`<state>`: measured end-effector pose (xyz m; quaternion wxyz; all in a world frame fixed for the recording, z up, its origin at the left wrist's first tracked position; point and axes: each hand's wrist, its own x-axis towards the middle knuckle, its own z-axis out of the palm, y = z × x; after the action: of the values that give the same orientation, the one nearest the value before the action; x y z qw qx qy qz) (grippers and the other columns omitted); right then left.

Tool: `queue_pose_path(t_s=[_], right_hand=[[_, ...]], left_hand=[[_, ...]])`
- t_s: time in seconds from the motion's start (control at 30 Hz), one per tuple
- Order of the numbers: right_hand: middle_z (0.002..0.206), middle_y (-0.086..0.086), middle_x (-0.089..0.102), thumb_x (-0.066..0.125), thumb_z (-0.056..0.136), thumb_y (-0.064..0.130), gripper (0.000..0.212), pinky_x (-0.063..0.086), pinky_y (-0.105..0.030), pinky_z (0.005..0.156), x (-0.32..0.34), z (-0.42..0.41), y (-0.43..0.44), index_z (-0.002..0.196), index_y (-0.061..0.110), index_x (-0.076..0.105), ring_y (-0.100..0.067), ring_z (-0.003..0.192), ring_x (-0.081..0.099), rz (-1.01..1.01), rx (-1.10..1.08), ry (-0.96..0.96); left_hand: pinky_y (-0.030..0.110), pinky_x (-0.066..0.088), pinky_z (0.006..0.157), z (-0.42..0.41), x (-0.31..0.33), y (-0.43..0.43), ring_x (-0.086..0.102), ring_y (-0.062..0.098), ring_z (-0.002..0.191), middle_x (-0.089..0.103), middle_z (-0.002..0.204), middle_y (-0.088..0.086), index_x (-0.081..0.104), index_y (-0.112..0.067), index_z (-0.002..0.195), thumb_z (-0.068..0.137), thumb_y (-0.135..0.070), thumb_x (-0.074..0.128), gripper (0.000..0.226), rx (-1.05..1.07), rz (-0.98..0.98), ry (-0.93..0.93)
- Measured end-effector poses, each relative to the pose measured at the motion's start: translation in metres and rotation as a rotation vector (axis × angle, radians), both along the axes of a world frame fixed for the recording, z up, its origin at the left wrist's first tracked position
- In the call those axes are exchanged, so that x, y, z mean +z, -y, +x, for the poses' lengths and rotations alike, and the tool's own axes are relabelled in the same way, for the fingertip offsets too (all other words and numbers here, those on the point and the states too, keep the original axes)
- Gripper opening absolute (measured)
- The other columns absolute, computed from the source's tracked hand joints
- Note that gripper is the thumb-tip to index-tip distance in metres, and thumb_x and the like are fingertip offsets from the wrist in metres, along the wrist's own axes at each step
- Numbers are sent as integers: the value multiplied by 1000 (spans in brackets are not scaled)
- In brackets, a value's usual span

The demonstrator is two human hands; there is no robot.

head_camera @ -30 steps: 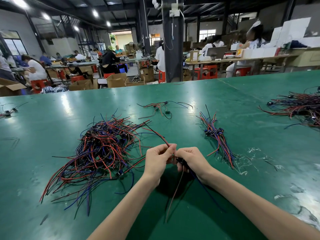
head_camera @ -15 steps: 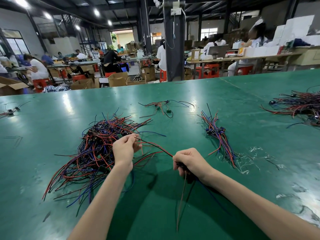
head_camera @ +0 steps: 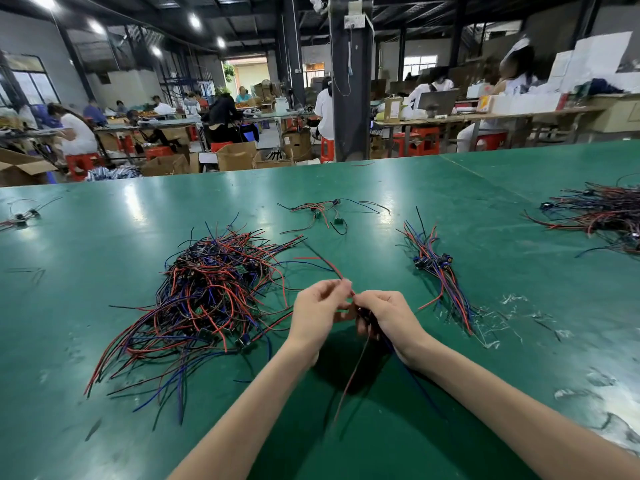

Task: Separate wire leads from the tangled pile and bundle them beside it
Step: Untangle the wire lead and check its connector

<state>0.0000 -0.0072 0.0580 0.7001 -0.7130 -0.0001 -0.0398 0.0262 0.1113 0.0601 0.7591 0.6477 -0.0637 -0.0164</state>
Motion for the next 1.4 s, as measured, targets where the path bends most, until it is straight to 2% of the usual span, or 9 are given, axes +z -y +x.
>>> queue_pose_path(t_s=[0.1, 0.3, 0.63, 0.8, 0.97, 1.1, 1.2, 1.33, 1.4], right_hand=[[41, -3, 51, 49, 92, 11, 44, 25, -18, 35, 0, -1, 0, 49, 15, 55, -9, 32, 33, -73, 22, -6], [40, -7, 53, 49, 85, 7, 37, 25, -17, 35, 3, 0, -2, 50, 14, 60, -9, 32, 33, -104, 89, -9], [42, -4, 55, 52, 83, 10, 33, 30, -15, 37, -2, 0, -4, 51, 14, 62, -7, 34, 37, -194, 158, 14], [41, -2, 55, 52, 81, 12, 32, 32, -10, 40, -3, -1, -5, 51, 15, 62, -3, 34, 39, -216, 181, 35], [41, -2, 55, 52, 81, 13, 32, 31, -8, 40, -3, -2, -5, 51, 16, 61, -3, 35, 40, -227, 182, 34], [41, -2, 55, 51, 84, 11, 36, 31, -9, 40, -4, -1, -4, 50, 16, 61, -3, 35, 40, -231, 178, 30], [41, -3, 55, 51, 84, 11, 35, 31, -9, 40, -4, 0, -4, 50, 16, 62, -2, 34, 40, -228, 180, 31], [41, -2, 55, 51, 82, 13, 34, 32, -8, 41, -3, 0, -4, 50, 16, 62, -3, 35, 42, -225, 182, 34], [41, -2, 55, 51, 83, 13, 35, 32, -8, 41, -3, -1, -4, 50, 16, 62, -3, 35, 41, -227, 183, 33]], left_hand=[[17, 50, 61, -2, -5, 1, 56, 9, 59, 65, 64, 0, 71, -12, 73, 87, -6, 64, 17, -8, 90, 116], [15, 45, 54, 6, 0, -9, 45, 6, 49, 58, 60, 1, 71, -8, 72, 85, -7, 67, 14, 102, 77, 104], [19, 51, 52, 31, 5, -40, 54, 0, 46, 61, 54, -12, 71, -15, 64, 85, -9, 68, 22, 353, 139, 104], [21, 50, 54, 37, 3, -56, 59, 3, 42, 59, 55, -11, 67, -21, 64, 88, -16, 67, 25, 485, 348, 181], [29, 45, 57, 33, 4, -55, 59, 16, 56, 66, 65, -2, 63, -11, 69, 95, -17, 56, 28, 526, 658, 450], [27, 48, 60, 35, 8, -55, 62, 16, 55, 68, 70, -1, 68, -12, 75, 93, -17, 59, 21, 553, 530, 375], [17, 48, 52, 36, 9, -57, 56, 3, 43, 64, 62, 1, 67, -17, 67, 90, -19, 62, 23, 538, 431, 261], [31, 53, 61, 37, 11, -56, 51, 2, 40, 59, 54, -6, 68, -15, 66, 87, -17, 66, 21, 510, 273, 152], [26, 52, 56, 38, 12, -55, 50, 3, 39, 58, 49, -10, 67, -14, 65, 86, -16, 68, 21, 503, 223, 130]])
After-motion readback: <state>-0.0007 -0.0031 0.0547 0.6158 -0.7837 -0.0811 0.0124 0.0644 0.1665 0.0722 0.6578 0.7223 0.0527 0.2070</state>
